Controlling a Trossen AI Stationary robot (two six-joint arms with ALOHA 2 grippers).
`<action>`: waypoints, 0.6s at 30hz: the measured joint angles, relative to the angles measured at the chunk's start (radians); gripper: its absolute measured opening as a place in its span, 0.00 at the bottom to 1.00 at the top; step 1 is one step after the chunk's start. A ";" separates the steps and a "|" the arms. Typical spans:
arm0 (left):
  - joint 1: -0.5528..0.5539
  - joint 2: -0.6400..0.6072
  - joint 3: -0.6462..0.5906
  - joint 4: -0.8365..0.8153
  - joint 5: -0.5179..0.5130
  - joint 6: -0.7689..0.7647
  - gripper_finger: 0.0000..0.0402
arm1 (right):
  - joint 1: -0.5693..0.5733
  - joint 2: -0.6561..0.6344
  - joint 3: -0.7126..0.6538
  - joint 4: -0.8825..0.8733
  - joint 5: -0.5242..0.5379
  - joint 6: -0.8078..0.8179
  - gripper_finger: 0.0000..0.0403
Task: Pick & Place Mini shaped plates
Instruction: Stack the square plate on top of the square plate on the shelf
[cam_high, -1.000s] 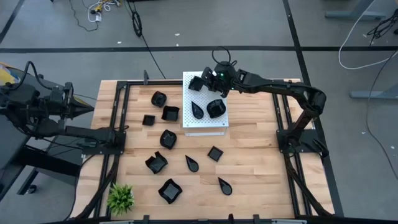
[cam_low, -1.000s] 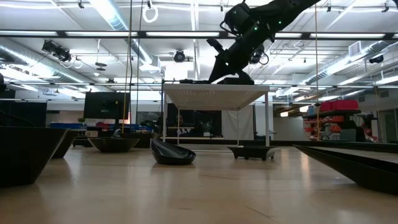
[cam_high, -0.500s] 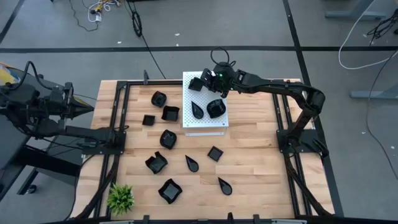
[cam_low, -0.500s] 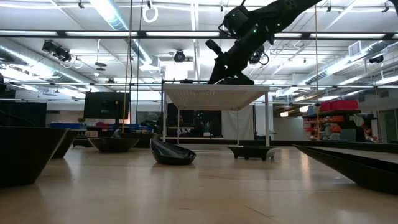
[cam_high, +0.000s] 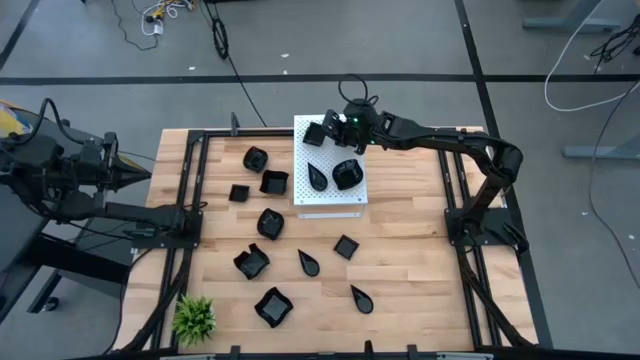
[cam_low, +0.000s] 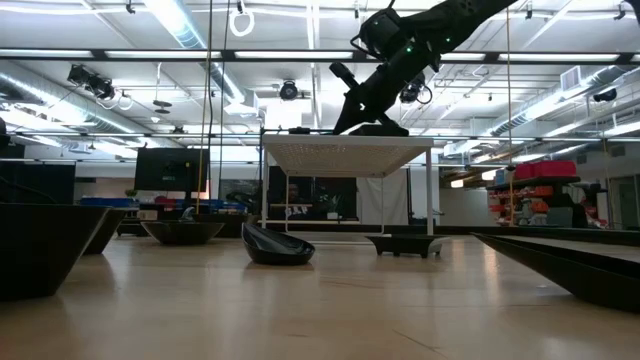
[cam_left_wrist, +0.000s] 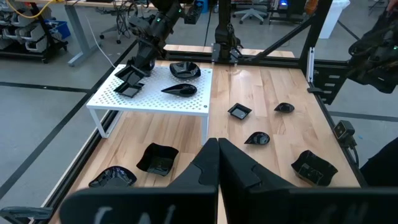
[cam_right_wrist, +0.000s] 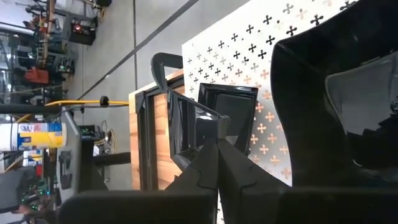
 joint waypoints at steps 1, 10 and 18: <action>0.000 0.000 0.000 0.000 0.000 0.000 0.01 | 0.000 0.000 0.000 0.000 0.000 0.010 0.00; 0.000 0.000 0.000 0.000 0.000 0.000 0.01 | 0.000 0.000 0.003 0.000 0.000 0.078 0.00; 0.000 0.000 0.000 0.000 0.000 0.000 0.01 | -0.004 0.002 0.057 -0.029 0.000 0.078 0.00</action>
